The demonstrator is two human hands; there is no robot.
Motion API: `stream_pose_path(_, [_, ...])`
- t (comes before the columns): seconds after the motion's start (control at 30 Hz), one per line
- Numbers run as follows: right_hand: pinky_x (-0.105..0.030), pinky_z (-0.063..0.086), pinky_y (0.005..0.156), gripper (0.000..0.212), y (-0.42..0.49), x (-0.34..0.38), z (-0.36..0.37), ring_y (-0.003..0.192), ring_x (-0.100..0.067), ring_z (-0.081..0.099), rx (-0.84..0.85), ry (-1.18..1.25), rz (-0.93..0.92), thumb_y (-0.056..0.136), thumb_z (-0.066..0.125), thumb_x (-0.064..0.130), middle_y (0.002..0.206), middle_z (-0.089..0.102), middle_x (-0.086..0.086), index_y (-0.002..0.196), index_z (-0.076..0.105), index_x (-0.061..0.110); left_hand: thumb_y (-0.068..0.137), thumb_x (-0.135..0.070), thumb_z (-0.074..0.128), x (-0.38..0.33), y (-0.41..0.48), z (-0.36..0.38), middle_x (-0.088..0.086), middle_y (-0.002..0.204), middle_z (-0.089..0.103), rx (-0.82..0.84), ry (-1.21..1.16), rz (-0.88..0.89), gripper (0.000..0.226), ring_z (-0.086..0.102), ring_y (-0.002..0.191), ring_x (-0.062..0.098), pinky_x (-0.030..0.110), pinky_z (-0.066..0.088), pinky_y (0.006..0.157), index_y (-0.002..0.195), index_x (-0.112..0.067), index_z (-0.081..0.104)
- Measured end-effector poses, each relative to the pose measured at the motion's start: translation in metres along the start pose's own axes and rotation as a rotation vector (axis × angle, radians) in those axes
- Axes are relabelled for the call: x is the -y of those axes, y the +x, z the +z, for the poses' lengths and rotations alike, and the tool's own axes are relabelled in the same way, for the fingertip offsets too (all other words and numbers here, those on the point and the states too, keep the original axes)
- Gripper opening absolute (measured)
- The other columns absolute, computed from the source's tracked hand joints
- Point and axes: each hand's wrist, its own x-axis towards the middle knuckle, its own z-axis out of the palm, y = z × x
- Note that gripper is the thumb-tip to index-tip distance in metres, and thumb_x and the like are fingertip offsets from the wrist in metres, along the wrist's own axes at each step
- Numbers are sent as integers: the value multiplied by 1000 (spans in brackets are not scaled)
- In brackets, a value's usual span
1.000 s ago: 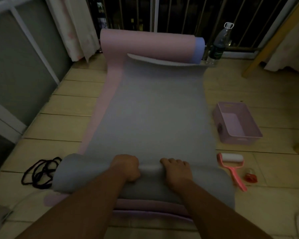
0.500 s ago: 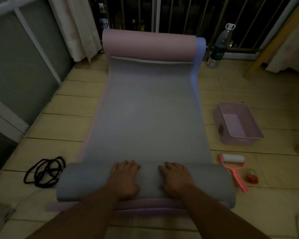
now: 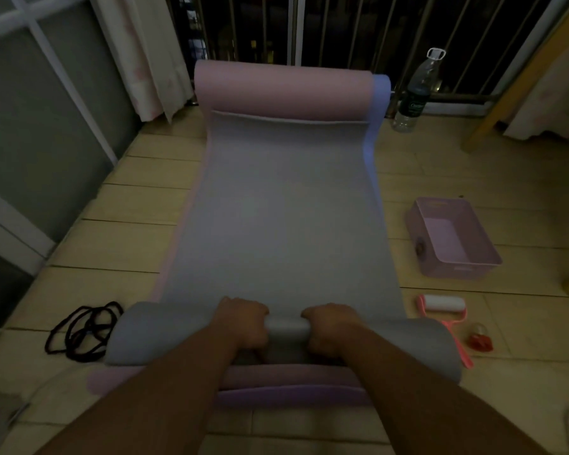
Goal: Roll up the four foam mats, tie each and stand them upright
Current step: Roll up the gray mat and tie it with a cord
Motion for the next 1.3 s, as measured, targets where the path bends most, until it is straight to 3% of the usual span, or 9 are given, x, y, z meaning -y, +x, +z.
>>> stream_pose_path(0.13, [-37, 43, 101, 76, 1, -5, 1, 122, -29, 54, 154, 51, 17, 71, 80, 42, 137, 55, -6, 137, 44, 32, 55, -58, 81, -3, 0, 1, -1, 134, 55, 118, -84, 7, 93, 55, 118, 24, 40, 39, 100, 136, -35, 41])
stream_pose_path(0.23, [-39, 40, 101, 92, 0, -10, 23, 122, -29, 52, 55, 103, 68, 63, 82, 56, 137, 52, -5, 138, 32, 34, 54, -62, 80, 1, -7, 26, 0, 135, 49, -79, -124, 24, 97, 51, 120, 24, 36, 38, 102, 136, -33, 36])
stream_pose_path(0.43, [-35, 25, 109, 67, -4, -15, 46, 137, -23, 34, -292, 24, 5, 89, 58, 53, 153, 36, 3, 148, 33, 34, 66, -73, 45, 4, -19, 52, 6, 126, 62, -501, -84, 27, 77, 59, 114, 27, 42, 44, 98, 129, -32, 59])
stream_pose_path(0.63, [-54, 5, 118, 101, -4, -10, 52, 151, -32, 3, -52, -67, 17, 82, 56, 63, 165, 2, -7, 157, 1, 24, 68, -69, 67, 9, -17, 36, 15, 162, 1, -44, 101, 45, 123, 5, 148, 32, 48, 5, 120, 155, -26, -8])
stream_pose_path(0.9, [-35, 40, 101, 56, -2, 2, 25, 119, -29, 56, -108, -13, 67, 79, 64, 33, 130, 60, -6, 132, 49, 28, 73, -48, 66, 2, -9, 11, 0, 122, 63, -140, 58, -4, 56, 58, 113, 24, 35, 39, 98, 125, -31, 55])
stream_pose_path(1.0, [-34, 41, 101, 56, 5, -4, 7, 123, -28, 54, 30, 61, 26, 79, 67, 30, 136, 57, -6, 133, 51, 29, 64, -50, 75, 3, -5, -3, -2, 125, 62, -6, 22, 4, 65, 59, 114, 23, 36, 44, 96, 123, -31, 57])
stream_pose_path(1.1, [-37, 38, 105, 90, 10, -8, 11, 127, -29, 51, 144, 51, -8, 70, 80, 39, 143, 50, -7, 145, 31, 36, 60, -54, 80, 4, -3, 7, 1, 139, 52, 92, -27, -22, 94, 51, 124, 25, 42, 35, 104, 142, -37, 36])
stream_pose_path(1.2, [-44, 19, 117, 101, 6, -11, 33, 144, -26, 28, 7, 60, -13, 70, 79, 43, 159, 26, -4, 150, 18, 41, 65, -52, 77, 6, -6, 27, 0, 154, 31, -11, -67, 28, 105, 32, 140, 22, 45, 21, 115, 150, -39, 17])
stream_pose_path(1.3, [-40, 15, 117, 85, -2, -14, 41, 145, -21, 22, -234, 37, -37, 74, 74, 44, 159, 24, 1, 146, 30, 42, 68, -45, 69, 4, -17, 43, -6, 142, 43, -319, -169, 79, 74, 39, 135, 18, 42, 22, 114, 136, -35, 42])
